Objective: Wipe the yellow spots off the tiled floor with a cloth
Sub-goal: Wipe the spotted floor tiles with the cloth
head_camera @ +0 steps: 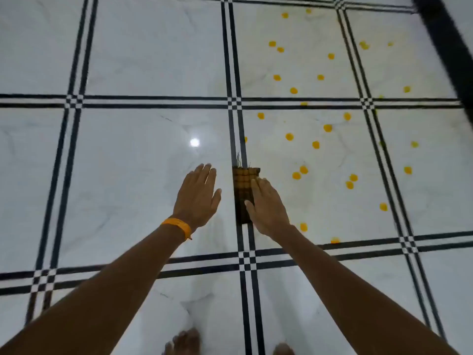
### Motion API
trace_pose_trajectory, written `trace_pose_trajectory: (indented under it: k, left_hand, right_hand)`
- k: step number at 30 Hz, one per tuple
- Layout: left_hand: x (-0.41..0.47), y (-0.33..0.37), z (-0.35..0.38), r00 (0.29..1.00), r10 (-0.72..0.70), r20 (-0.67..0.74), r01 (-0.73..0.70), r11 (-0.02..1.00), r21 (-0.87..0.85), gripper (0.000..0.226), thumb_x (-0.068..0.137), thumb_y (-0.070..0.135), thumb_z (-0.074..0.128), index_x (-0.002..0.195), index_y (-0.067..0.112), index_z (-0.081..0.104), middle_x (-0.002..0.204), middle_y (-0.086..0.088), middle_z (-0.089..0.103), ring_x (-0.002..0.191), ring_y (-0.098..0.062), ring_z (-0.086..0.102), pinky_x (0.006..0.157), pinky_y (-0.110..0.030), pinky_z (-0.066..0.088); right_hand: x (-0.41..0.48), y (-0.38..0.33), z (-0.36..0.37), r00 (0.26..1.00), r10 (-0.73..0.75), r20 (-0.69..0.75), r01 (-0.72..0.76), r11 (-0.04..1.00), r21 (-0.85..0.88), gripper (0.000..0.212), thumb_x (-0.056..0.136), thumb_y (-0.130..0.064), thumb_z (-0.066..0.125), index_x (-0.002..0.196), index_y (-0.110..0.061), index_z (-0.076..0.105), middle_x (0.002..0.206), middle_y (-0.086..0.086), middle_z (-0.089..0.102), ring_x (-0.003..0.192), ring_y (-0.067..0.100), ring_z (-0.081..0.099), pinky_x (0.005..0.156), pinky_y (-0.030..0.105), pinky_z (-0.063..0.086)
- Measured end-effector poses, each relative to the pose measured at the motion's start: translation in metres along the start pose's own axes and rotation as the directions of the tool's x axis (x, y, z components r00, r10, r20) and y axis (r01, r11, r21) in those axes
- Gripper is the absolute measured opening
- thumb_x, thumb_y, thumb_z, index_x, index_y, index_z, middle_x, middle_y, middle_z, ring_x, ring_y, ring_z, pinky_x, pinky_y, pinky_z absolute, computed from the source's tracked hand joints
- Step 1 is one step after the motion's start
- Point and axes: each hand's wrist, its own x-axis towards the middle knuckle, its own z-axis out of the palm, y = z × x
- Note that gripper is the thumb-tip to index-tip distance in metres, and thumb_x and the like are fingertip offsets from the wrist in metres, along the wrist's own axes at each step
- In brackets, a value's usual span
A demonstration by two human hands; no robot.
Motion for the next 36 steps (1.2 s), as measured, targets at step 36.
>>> trace_pose_trajectory:
  k: [36]
  left_hand:
    - [0.048,-0.074,0.215,0.988,0.049,-0.145,-0.030,0.991,0.127,0.060,0.100,0.035,0.021,0.155,0.011,0.026,0.161,-0.019,0.022,0.149,-0.038,0.017,0.122,-0.052,0.016]
  right_hand:
    - [0.051,0.049,0.201,0.960,-0.088,-0.267,0.051,0.989,-0.142,0.078,0.102,-0.061,0.011,0.161,-0.009,0.009,0.170,0.008,0.009,0.157,0.021,0.000,0.127,0.045,0.005]
